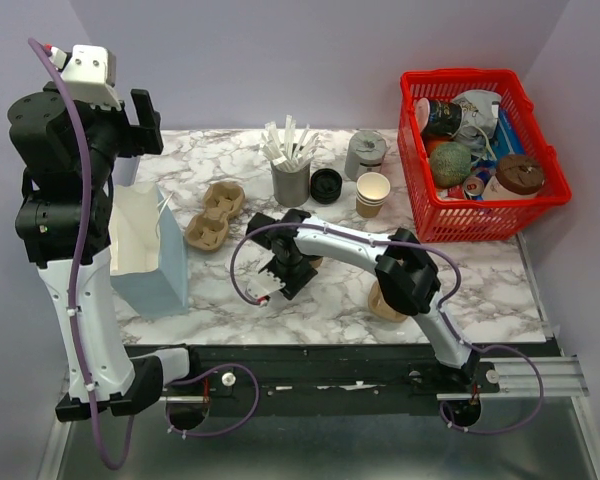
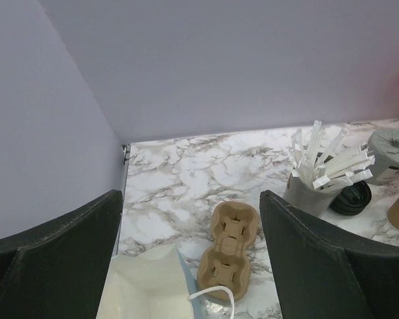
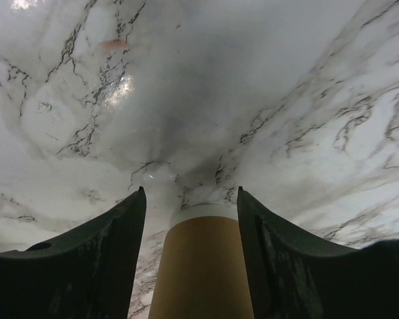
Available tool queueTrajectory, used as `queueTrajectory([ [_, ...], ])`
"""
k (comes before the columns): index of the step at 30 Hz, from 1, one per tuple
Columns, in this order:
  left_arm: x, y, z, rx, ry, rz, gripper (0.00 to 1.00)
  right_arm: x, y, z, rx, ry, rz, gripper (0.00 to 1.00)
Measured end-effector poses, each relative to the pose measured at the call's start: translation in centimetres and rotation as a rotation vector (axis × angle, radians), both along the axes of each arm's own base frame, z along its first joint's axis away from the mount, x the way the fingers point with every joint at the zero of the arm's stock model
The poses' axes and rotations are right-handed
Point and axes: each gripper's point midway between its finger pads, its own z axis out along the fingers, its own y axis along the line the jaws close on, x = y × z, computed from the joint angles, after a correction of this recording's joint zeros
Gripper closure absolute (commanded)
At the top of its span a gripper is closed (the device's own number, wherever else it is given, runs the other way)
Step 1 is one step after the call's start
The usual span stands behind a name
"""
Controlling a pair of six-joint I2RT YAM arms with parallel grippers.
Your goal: Pack the takeout coffee
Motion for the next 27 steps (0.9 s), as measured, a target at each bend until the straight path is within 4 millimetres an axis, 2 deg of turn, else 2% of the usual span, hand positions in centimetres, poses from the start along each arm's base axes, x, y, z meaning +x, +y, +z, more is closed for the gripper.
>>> queueTrajectory([
  [7, -0.8, -0.3, 0.4, -0.016, -0.016, -0.015, 0.09, 1.4, -3.2, -2.3, -0.114, -0.065, -0.008, 0.41],
  [13, -0.8, -0.5, 0.3, -0.038, -0.012, -0.03, 0.09, 3.6, -4.6, -2.3, -0.123, -0.12, -0.052, 0.42],
  [22, -0.4, -0.7, 0.1, -0.066, -0.001, -0.046, 0.1, 8.0, -9.0, -2.2, -0.149, -0.167, -0.181, 0.42],
  [27, 0.3, -0.7, -0.4, -0.073, 0.016, -0.053, 0.1, 9.0, -10.4, -2.2, -0.148, -0.174, -0.221, 0.42],
])
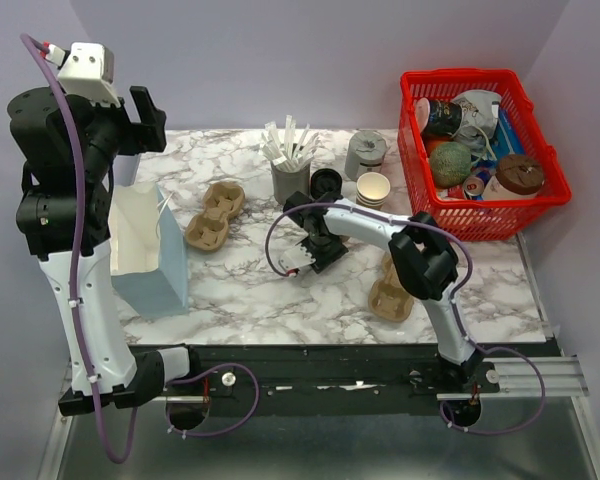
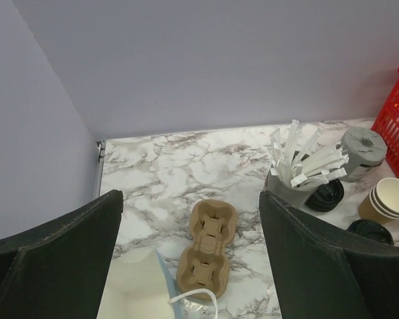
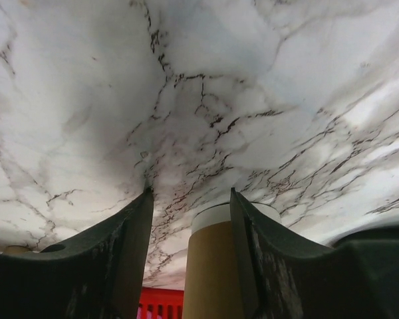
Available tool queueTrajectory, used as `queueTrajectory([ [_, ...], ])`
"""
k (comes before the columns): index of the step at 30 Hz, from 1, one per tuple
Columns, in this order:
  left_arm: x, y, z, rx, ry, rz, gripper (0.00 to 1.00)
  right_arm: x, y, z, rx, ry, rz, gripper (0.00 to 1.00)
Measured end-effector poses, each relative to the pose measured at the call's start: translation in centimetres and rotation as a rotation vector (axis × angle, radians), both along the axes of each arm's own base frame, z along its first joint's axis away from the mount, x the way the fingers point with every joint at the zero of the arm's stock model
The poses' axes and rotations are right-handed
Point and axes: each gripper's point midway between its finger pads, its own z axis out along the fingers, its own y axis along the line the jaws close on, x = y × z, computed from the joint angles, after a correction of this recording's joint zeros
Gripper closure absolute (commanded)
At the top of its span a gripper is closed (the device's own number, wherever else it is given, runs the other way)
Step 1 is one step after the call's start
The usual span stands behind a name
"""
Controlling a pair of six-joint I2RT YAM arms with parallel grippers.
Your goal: Pack the takeout coffee
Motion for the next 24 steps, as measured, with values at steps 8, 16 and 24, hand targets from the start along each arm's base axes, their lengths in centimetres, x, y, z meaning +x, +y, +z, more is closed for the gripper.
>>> queueTrajectory([
  [8, -1.1, 2.0, 1.8, 0.099, -0.045, 0.098, 0.1, 0.2, -0.8, 0.5, 0.038, 0.012, -0.058, 0.34],
  [16, -9.9, 8.4, 3.0, 0.332, -0.046, 0.463, 0.11, -2.5, 4.9, 11.1, 0.469, 0.134, -0.223, 0.23],
  [24, -11.6, 14.3, -3.5, 0.474, 0.345, 0.68, 0.18, -6.3, 8.3, 23.3, 0.854, 0.25, -0.333, 0.23],
])
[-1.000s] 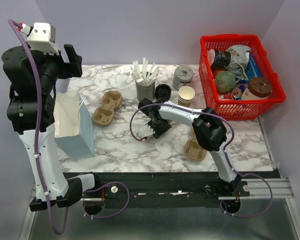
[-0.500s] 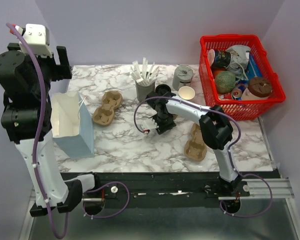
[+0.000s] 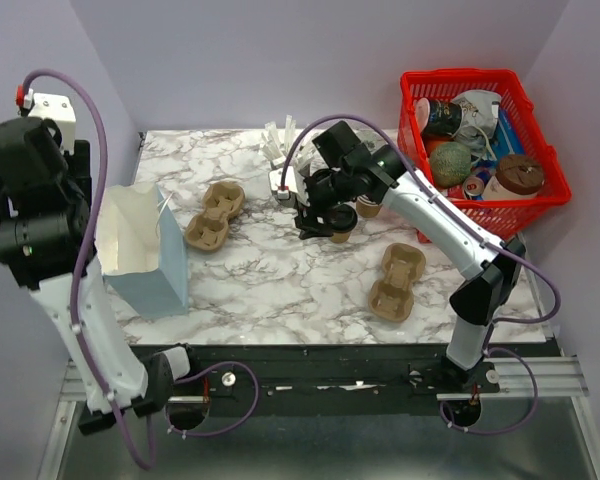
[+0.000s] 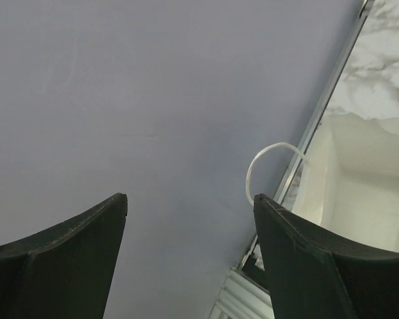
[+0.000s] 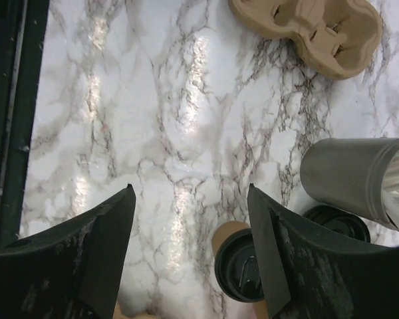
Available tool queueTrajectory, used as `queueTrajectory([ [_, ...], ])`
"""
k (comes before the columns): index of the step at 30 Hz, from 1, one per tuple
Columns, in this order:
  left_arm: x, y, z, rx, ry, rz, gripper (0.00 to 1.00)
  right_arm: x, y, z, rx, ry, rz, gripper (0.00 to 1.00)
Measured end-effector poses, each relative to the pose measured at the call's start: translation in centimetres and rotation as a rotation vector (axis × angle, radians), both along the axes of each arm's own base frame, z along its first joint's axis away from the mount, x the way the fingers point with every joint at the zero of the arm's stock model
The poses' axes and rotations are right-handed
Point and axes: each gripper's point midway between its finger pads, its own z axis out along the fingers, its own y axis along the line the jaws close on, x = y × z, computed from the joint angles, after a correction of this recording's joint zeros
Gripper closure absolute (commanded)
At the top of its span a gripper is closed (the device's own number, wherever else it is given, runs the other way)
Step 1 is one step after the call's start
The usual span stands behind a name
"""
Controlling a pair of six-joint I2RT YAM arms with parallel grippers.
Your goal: Pack the takeout coffee
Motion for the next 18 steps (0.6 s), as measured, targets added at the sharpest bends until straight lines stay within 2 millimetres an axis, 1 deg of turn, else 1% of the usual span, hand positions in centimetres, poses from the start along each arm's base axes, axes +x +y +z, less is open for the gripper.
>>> queueTrajectory([
  [2, 1.4, 1.3, -1.3, -0.018, 0.077, 0.033, 0.19, -0.3, 0.4, 0.4, 0.021, 0.038, -0.008, 0.23],
  [3, 2.4, 2.3, -2.4, -0.038, 0.12, 0.049, 0.2, -0.5, 0.5, 0.3, 0.022, 0.058, -0.013, 0.23],
  [4, 2.8, 2.6, -3.0, -0.048, 0.139, 0.052, 0.2, -0.7, 0.6, 0.1, 0.02, 0.075, -0.016, 0.23],
  [5, 3.6, 3.7, -5.4, -0.085, 0.215, 0.076, 0.2, -0.9, 0.5, -0.3, 0.012, 0.098, -0.022, 0.23],
  [6, 3.8, 4.4, -7.4, -0.118, 0.272, 0.089, 0.22, -1.0, 0.4, -0.5, 0.005, 0.11, -0.026, 0.23],
  [9, 3.4, 5.0, -12.1, -0.208, 0.401, 0.101, 0.26, -1.2, 0.3, -0.7, -0.006, 0.128, -0.034, 0.23],
  [11, 2.8, 4.9, -14.3, -0.263, 0.456, 0.103, 0.26, -1.3, 0.2, -0.7, -0.009, 0.133, -0.036, 0.23],
  [13, 2.1, 5.0, -15.9, -0.319, 0.486, 0.109, 0.26, -1.4, 0.1, -0.8, -0.013, 0.138, -0.037, 0.23],
  [14, 1.9, 5.1, -16.3, -0.343, 0.487, 0.108, 0.27, -1.4, 0.1, -0.9, -0.015, 0.14, -0.038, 0.23],
  [18, 1.7, 5.2, -17.0, -0.42, 0.454, 0.094, 0.3, -1.4, 0.1, -0.9, -0.016, 0.15, -0.047, 0.23],
])
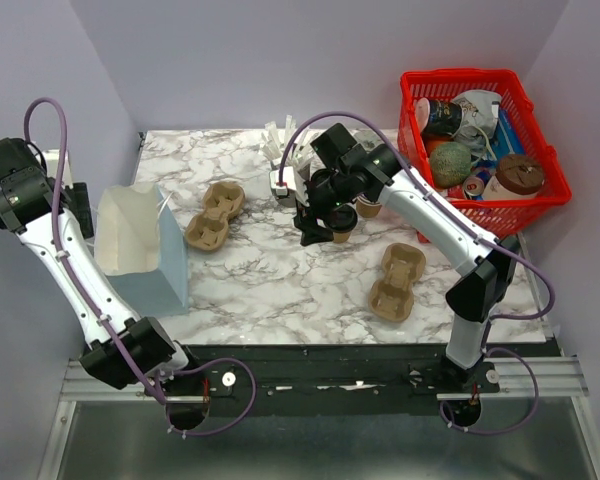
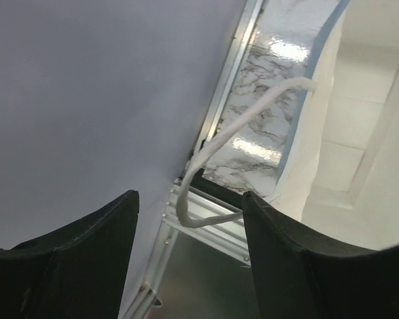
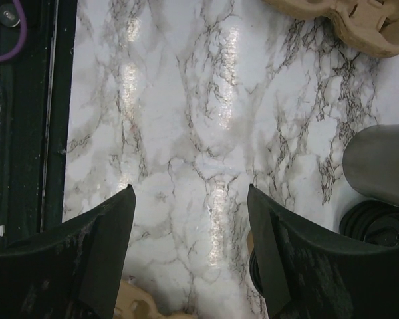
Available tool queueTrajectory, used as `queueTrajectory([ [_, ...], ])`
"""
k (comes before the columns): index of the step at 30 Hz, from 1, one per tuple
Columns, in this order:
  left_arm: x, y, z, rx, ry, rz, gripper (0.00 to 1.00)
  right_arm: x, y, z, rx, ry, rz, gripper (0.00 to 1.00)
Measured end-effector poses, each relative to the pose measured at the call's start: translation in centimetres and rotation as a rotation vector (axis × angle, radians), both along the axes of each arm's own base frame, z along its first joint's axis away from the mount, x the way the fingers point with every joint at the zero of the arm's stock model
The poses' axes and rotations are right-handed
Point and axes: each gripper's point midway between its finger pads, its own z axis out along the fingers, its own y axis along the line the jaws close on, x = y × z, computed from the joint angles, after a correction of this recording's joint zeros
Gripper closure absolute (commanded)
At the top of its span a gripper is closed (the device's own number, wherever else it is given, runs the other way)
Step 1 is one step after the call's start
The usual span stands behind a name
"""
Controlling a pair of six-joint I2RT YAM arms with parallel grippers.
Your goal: Pack the takeout coffee
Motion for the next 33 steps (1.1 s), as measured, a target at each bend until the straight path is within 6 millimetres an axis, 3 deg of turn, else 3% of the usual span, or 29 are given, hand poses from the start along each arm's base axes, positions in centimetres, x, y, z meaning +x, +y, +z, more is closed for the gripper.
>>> queueTrajectory([
  [6, 1.3, -2.0, -2.0, -0.146, -0.037, -0.08, 0.29, 0.0, 0.0, -0.3, -0.007, 0.007, -0.003, 0.23],
  [12, 2.1, -3.5, -1.9, -0.212, -0.091, -0.11, 0.26, 0.1, -0.1, -0.4, -0.012, 0.004, -0.006, 0.23],
  [16, 2.0, -4.4, -2.1, -0.246, -0.109, -0.118, 0.29, 0.0, -0.2, -0.9, -0.026, 0.012, -0.007, 0.23],
  [19, 1.8, -4.9, -3.4, -0.287, -0.088, -0.112, 0.34, 0.0, -0.5, -1.5, -0.041, 0.017, -0.011, 0.23],
  [23, 1.5, -5.2, -5.0, -0.33, -0.048, -0.095, 0.47, 0.1, -0.6, -1.6, -0.047, 0.012, -0.011, 0.23],
  [24, 1.5, -5.2, -5.1, -0.332, -0.045, -0.095, 0.59, 0.1, -0.6, -1.6, -0.048, 0.009, -0.011, 0.23],
  [27, 1.6, -5.1, -5.3, -0.339, -0.038, -0.093, 0.71, 0.2, -0.7, -1.7, -0.055, 0.003, -0.016, 0.23],
  [31, 2.2, -4.9, -5.0, -0.341, -0.043, -0.104, 0.98, -0.1, -1.5, -2.2, -0.081, 0.001, -0.028, 0.23],
  [33, 2.5, -4.8, -4.3, -0.333, -0.063, -0.121, 1.0, -0.4, -2.1, -2.2, -0.088, -0.001, -0.032, 0.23],
])
